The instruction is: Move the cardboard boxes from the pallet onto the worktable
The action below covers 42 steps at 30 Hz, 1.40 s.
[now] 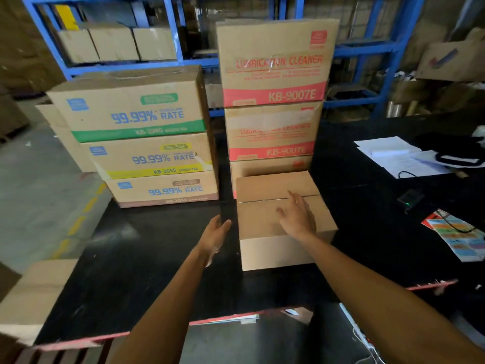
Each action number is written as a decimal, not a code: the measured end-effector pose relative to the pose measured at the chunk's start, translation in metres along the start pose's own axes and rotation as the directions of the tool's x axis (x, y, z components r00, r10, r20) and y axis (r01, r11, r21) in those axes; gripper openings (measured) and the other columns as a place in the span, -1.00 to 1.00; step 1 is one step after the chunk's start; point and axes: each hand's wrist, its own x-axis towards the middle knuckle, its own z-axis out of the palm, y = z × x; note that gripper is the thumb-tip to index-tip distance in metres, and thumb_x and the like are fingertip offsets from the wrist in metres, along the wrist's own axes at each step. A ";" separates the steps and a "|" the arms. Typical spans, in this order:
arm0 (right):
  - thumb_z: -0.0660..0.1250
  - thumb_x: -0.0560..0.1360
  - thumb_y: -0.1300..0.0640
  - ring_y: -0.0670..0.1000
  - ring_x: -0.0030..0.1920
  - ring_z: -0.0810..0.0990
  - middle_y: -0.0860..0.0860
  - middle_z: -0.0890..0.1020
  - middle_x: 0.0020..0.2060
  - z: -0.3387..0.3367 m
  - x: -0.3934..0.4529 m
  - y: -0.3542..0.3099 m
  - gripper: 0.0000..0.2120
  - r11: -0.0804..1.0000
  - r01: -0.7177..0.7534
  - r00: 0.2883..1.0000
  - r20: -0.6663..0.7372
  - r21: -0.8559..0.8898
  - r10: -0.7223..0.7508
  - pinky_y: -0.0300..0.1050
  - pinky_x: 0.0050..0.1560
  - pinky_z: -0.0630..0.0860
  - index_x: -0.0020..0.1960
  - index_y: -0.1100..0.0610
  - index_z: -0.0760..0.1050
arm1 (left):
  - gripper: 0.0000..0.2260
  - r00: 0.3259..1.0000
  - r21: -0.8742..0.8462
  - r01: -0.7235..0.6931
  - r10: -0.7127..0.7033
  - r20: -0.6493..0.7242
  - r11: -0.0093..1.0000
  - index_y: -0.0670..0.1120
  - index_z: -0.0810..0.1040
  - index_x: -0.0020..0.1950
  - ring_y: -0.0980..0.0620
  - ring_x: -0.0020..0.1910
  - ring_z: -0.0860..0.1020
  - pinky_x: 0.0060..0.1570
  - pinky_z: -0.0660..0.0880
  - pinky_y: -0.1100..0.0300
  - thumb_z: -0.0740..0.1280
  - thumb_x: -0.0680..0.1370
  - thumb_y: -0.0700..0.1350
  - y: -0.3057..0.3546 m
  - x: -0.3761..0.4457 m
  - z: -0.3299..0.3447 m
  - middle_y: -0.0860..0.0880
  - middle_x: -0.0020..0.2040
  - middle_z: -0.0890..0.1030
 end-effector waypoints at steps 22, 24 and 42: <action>0.29 0.62 -0.03 0.05 0.11 0.66 0.03 0.66 0.18 0.385 -0.152 -0.416 -0.65 0.853 0.212 0.738 0.494 0.478 -0.460 0.06 0.21 0.56 0.36 0.06 0.48 | -0.81 0.810 -0.275 -0.045 -0.126 -0.573 0.960 -0.12 0.57 0.24 0.03 -0.17 0.57 -0.18 0.49 0.18 0.31 0.64 -0.18 -0.185 -0.086 -0.496 -0.09 0.01 0.63; 0.27 0.63 -0.03 0.05 0.17 0.64 0.06 0.63 0.24 0.425 -0.152 -0.446 -0.62 0.861 0.187 0.696 0.554 0.474 -0.456 -0.01 0.23 0.54 0.38 0.11 0.46 | -0.83 0.799 -0.309 0.004 -0.189 -0.571 0.951 -0.07 0.58 0.21 0.00 -0.15 0.56 -0.19 0.46 0.17 0.30 0.63 -0.19 -0.203 -0.079 -0.542 -0.09 0.01 0.64; 0.47 0.50 0.03 -0.02 0.35 0.44 -0.07 0.45 0.33 0.736 -0.126 -0.550 -0.33 0.905 -0.387 0.677 0.720 0.175 0.151 -0.12 0.36 0.35 0.50 0.09 0.23 | -0.59 0.849 -0.151 0.380 -0.409 -0.334 0.913 -0.20 0.48 0.38 -0.24 0.22 0.58 0.24 0.48 -0.11 0.40 0.56 -0.11 -0.365 0.131 -0.856 -0.21 0.21 0.62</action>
